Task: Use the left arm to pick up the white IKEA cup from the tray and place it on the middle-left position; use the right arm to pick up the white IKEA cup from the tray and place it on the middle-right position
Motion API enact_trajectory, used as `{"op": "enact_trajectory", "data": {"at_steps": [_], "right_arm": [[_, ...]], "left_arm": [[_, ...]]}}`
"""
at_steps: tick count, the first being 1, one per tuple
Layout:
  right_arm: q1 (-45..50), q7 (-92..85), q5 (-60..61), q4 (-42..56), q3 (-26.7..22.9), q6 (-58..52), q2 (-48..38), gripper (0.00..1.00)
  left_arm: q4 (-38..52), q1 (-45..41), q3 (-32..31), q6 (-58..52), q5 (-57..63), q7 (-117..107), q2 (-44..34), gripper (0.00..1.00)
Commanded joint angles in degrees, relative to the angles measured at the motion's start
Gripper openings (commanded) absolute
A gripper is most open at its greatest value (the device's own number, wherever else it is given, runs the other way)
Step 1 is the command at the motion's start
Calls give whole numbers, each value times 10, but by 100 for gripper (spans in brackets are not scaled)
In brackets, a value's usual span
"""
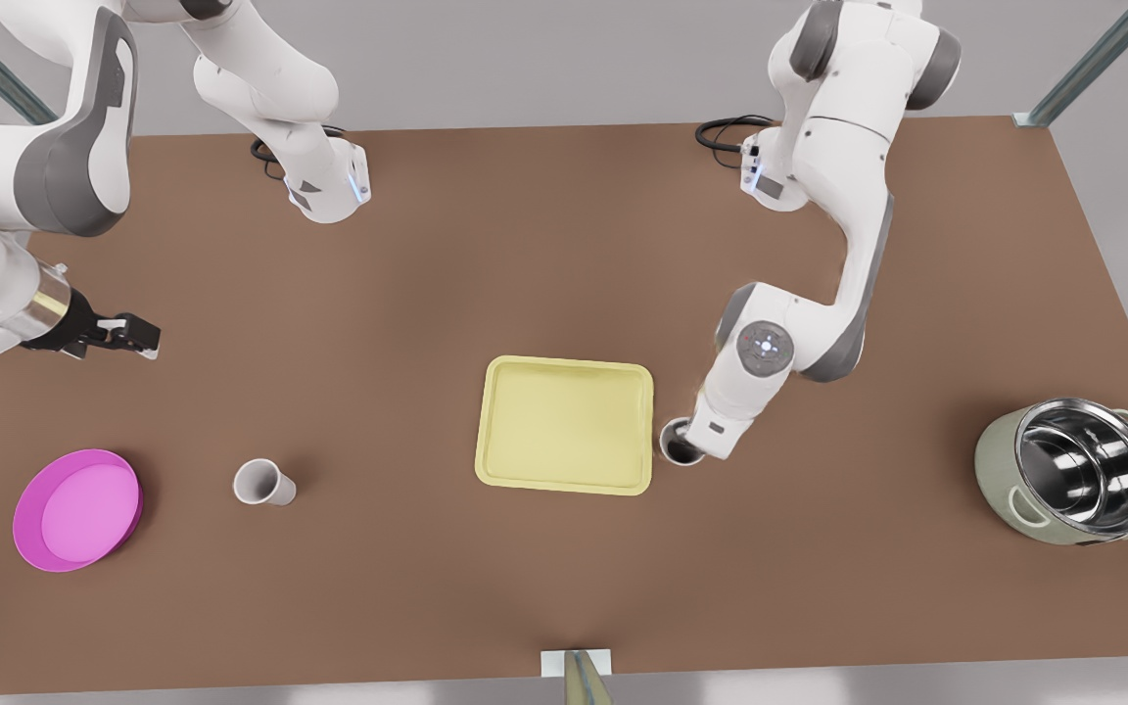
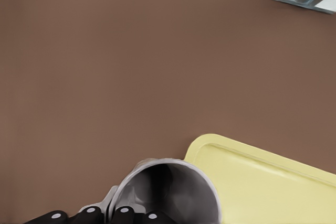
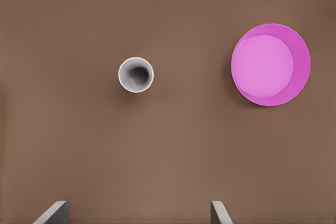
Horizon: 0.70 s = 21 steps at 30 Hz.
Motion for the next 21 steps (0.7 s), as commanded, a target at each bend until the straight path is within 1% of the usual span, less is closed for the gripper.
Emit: {"op": "enact_trajectory", "data": {"at_steps": [1,4,5,8,9,10,12,21], "right_arm": [[0,12,1,0,1,-5,0,100],[0,12,1,0,1,-5,0,100],[0,12,1,0,1,-5,0,100],[0,12,1,0,1,-5,0,100],[0,12,1,0,1,-5,0,100],[0,12,1,0,1,-5,0,100],[0,12,1,0,1,-5,0,100],[0,13,1,0,0,-5,1,100]], "left_arm": [[-4,47,0,-29,-6,174,-4,15],[-5,131,0,-27,-12,327,-1,15],[-5,173,0,-11,-20,405,3,15],[-11,202,5,55,-12,438,7,15],[-29,216,5,100,-12,446,10,15],[-41,217,5,144,-12,446,19,15],[-43,217,6,180,-13,442,34,15],[-43,217,11,227,-13,445,71,15]]}}
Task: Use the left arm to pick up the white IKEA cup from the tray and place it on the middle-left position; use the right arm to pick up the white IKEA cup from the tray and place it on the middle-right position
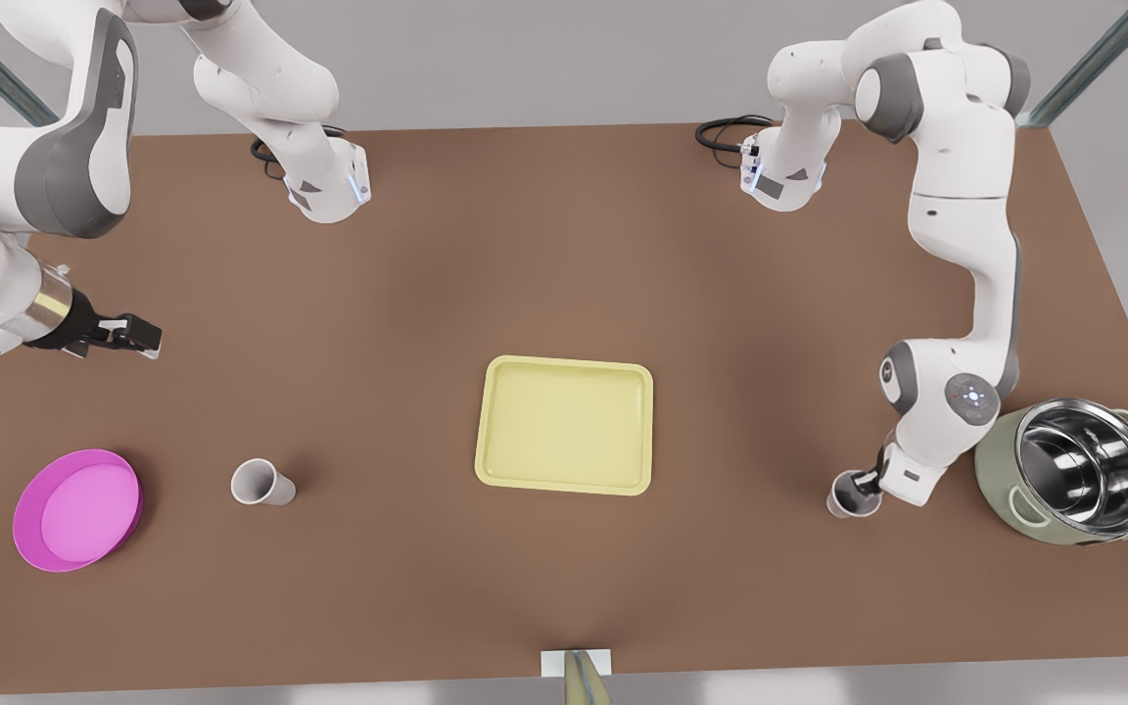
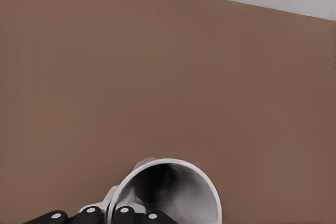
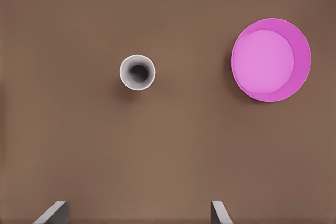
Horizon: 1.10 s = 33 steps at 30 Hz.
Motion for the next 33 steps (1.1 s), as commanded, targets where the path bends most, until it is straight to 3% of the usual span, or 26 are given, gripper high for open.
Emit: {"op": "enact_trajectory", "data": {"at_steps": [1,5,6,7,8,14,18,22,23,24,33], "right_arm": [[0,5,1,0,0,0,0,100],[0,5,0,0,0,1,0,100],[0,5,0,0,0,1,0,100],[0,5,0,0,0,1,0,100],[0,5,0,0,0,1,0,100],[-1,5,0,0,-1,2,0,100],[-1,5,0,0,-1,2,0,100],[-1,5,0,0,-1,2,0,100],[-1,5,0,0,-1,2,0,100],[-1,5,-1,0,-1,2,0,100],[0,-4,-6,0,0,2,1,100]], "left_arm": [[0,0,0,43,-7,170,2,15],[0,4,0,49,-7,170,15,15],[0,4,0,49,-7,170,15,25],[0,4,0,49,-7,171,16,77],[0,4,0,49,-7,170,16,100],[22,4,5,27,-6,170,-4,100],[228,-3,4,-388,42,169,-63,100],[252,-7,0,-599,-57,34,-187,100],[209,-8,-1,-620,-54,33,-253,100],[136,-9,-5,-562,-50,31,-293,100],[154,-10,-26,-539,-62,75,-252,100]]}}
